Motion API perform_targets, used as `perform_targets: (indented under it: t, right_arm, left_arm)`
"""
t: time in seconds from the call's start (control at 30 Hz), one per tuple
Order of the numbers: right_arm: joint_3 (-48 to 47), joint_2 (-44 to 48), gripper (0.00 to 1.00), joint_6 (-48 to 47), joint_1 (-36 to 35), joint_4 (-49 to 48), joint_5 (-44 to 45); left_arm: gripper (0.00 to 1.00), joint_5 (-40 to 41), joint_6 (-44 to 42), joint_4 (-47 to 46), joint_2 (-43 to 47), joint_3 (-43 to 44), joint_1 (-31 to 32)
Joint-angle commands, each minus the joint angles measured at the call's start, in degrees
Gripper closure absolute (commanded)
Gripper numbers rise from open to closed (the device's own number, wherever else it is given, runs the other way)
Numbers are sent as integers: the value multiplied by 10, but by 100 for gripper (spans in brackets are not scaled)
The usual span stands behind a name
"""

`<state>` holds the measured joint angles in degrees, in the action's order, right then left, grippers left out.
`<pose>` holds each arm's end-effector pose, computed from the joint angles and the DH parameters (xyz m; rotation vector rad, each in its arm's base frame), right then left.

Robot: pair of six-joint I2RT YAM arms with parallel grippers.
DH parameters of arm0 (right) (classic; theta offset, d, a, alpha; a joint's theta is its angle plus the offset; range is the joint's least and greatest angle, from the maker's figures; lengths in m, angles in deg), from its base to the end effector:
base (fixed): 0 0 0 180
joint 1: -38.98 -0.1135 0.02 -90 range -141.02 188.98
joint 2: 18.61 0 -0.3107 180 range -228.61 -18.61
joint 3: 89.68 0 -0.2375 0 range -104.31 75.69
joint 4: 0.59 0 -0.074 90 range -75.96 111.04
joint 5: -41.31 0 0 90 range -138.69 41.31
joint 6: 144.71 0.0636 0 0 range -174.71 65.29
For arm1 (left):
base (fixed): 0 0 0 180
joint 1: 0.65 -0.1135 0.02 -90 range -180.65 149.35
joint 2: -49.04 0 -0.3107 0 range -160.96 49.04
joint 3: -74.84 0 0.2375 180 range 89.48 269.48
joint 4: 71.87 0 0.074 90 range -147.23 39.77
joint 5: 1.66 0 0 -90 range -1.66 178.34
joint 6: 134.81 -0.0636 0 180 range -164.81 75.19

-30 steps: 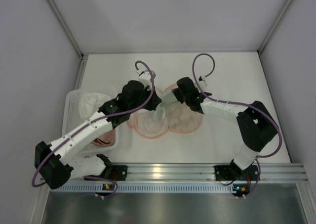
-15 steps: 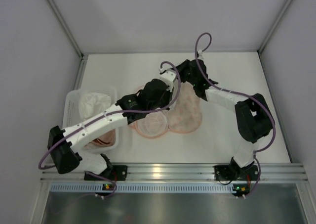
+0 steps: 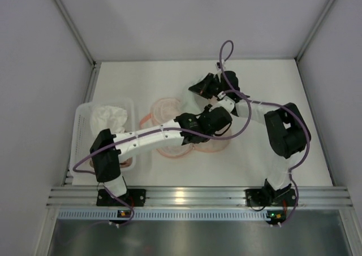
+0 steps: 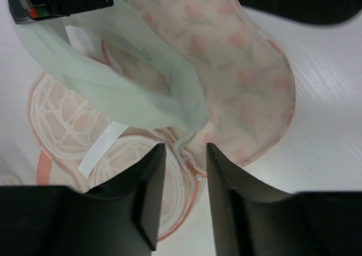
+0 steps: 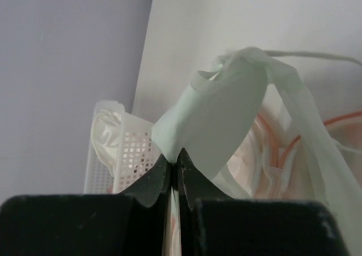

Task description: Place the bra in the laundry bag and zip it closed

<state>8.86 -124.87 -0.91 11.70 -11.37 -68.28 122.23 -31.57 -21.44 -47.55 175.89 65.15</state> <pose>0.3924 0.2264 0.2797 0.1952 1.9975 1.2706 0.1883 -0.3326 0.3495 0.7291 2.0871 -0.0488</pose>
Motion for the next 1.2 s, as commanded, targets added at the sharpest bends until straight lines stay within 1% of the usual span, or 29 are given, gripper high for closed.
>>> perform_targets:
  t: [0.0,0.07,0.1,0.13,0.2,0.23,0.27,0.33,0.37,0.4,0.43,0.47,0.5,0.53,0.57,0.6,0.63,0.67,0.7,0.73,0.8,0.87,0.93,1.07,1.17]
  right_arm:
    - [19,4,100,-19,33,-61,-78]
    - [15,-9,100,-29,47,-61,-109]
    - [14,-17,100,-33,50,-64,-135]
    - [15,-18,100,-47,56,-69,-148]
    - [22,-10,100,-64,61,-64,-156]
    - [22,-4,100,-96,64,-34,-150]
    - [21,3,100,-112,65,-13,-142]
    - [18,17,100,-153,65,27,-119]
    - [15,17,100,-163,65,36,-119]
    - [12,14,98,-173,65,45,-125]
    - [3,11,91,-192,65,52,-128]
    - [-1,7,86,-198,65,62,-134]
    - [-6,-3,82,-204,65,73,-138]
    - [-17,-6,78,-214,66,83,-141]
    - [-24,-11,72,-218,68,95,-144]
    - [-29,-13,66,-220,70,110,-156]
    - [-35,-13,62,-222,75,115,-161]
    - [-36,-11,53,-222,78,120,-161]
    - [-36,1,49,-224,81,128,-162]
    - [-37,8,40,-234,89,138,-161]
    - [-43,31,31,-252,94,166,-149]
    - [-46,48,24,-276,101,207,-141]
    - [-36,69,22,-287,107,229,-137]
    - [20,93,20,-294,107,217,-131]
    - [43,95,20,-297,109,229,-121]
  left_arm:
    - [56,-14,21,32,-26,30,12]
    - [41,-22,31,31,-34,38,11]
    - [36,-22,35,31,-35,42,11]
    - [25,-20,38,31,-36,45,12]
    - [19,-1,48,31,-31,51,11]
    - [15,3,53,30,-26,51,9]
    - [13,6,60,27,-17,48,6]
    - [12,-12,104,5,8,26,-18]
    - [11,-24,104,-7,19,12,-32]
    - [11,-48,128,-21,30,-4,-68]
    - [11,-97,139,-64,42,-45,-88]
    - [11,-134,147,-87,64,-68,-112]
    - [11,-163,161,-113,75,-90,-157]
    - [11,-186,167,-134,84,-111,-176]
    - [11,-224,166,-178,98,-147,-194]
    - [11,-234,158,-197,105,-161,-214]
    - [11,-240,157,-210,109,-171,-220]
    - [10,-247,157,-221,109,-185,-226]
    - [10,-252,161,-231,106,-187,-239]
    - [10,-256,162,-238,102,-193,-246]
    - [10,-278,170,-256,81,-197,-265]
    - [11,-303,176,-266,53,-195,-277]
    - [11,-331,173,-278,34,-188,-285]
    - [12,-335,167,-281,-6,-161,-285]
    - [12,-336,157,-302,-17,-161,-285]
